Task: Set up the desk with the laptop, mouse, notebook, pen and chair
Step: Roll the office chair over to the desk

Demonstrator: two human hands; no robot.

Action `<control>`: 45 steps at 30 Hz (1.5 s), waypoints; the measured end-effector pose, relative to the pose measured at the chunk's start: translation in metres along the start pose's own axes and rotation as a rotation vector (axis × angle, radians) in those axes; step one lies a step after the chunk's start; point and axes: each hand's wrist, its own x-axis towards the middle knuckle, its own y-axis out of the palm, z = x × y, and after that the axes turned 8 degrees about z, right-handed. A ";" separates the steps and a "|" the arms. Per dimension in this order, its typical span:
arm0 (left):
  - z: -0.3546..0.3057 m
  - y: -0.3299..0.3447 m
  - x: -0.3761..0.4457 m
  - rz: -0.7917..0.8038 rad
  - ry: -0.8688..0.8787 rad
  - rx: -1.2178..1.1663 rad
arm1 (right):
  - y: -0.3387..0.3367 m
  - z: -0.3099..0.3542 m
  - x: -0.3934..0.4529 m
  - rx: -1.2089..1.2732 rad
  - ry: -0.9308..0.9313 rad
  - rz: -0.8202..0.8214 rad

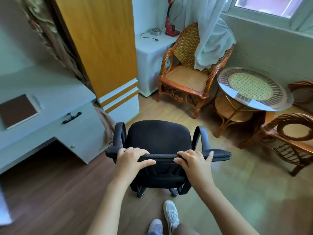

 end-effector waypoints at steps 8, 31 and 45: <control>0.025 -0.012 -0.122 -0.144 -0.123 0.061 | 0.042 0.039 -0.072 -0.038 -0.197 0.004; 0.039 -0.041 -0.421 -0.345 -0.508 0.099 | 0.129 0.142 -0.254 -0.078 -0.622 -0.093; 0.129 -0.084 -0.461 -0.401 -0.594 0.114 | 0.174 0.251 -0.240 -0.119 -0.705 -0.010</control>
